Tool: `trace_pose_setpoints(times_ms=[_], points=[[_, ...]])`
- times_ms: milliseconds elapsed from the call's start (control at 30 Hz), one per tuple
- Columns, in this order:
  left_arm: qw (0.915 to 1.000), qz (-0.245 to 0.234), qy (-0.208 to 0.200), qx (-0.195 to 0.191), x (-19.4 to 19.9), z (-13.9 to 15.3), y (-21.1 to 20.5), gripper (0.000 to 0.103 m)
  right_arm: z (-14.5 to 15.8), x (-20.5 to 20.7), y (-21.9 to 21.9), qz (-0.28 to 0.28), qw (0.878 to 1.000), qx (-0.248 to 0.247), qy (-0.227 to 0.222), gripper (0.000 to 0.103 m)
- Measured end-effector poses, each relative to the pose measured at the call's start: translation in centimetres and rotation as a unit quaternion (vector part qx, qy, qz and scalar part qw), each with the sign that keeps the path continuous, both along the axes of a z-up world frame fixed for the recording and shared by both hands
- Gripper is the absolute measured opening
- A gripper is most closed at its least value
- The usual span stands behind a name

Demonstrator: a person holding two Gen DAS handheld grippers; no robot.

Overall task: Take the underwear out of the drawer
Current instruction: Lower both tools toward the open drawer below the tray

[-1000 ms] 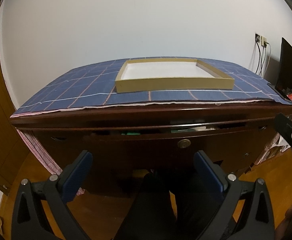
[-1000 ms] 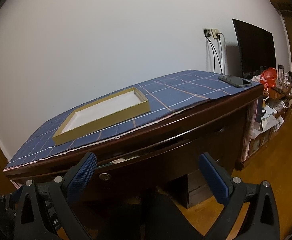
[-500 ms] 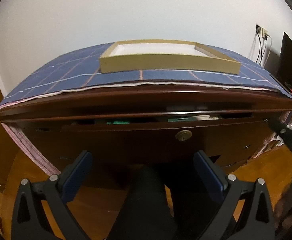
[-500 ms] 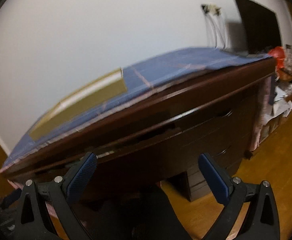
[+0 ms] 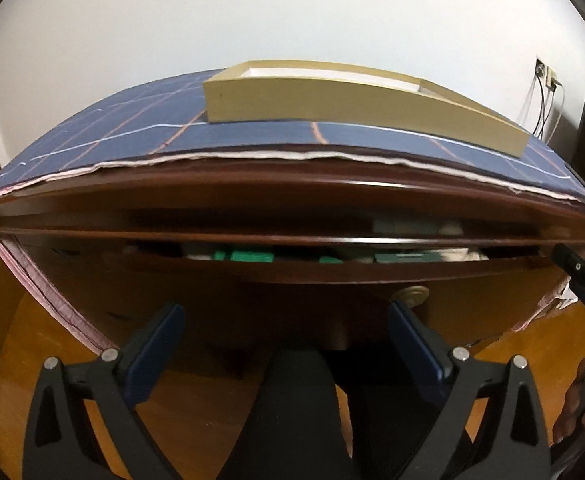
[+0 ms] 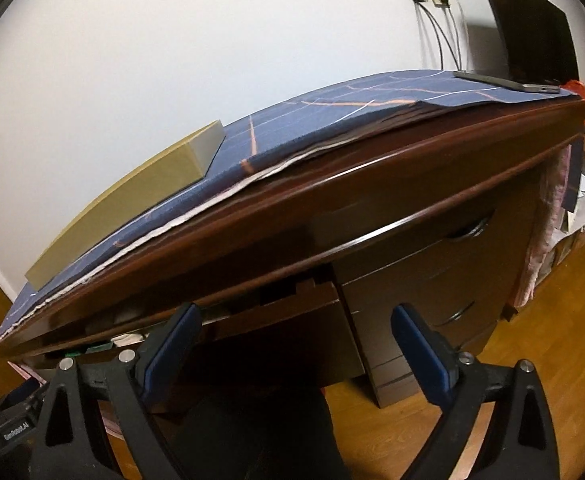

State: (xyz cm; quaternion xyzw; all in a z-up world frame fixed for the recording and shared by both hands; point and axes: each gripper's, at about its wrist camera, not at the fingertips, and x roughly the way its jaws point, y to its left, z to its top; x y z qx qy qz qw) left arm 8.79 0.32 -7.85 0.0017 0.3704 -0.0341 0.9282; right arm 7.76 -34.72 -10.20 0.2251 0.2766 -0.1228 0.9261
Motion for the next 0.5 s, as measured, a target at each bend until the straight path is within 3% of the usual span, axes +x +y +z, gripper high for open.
trace_pose_setpoints(times_ms=[333,500], points=[[0.9998,0.001,-0.012,0.012,1.0,-0.3,0.6,0.1,-2.0,2.7,-0.4,0.035,0.998,0.058,0.008,0.095],[0.9998,0.004,-0.016,0.015,1.2,0.0,0.9,0.1,-1.8,3.0,-0.4,0.043,0.997,0.056,0.011,0.094]])
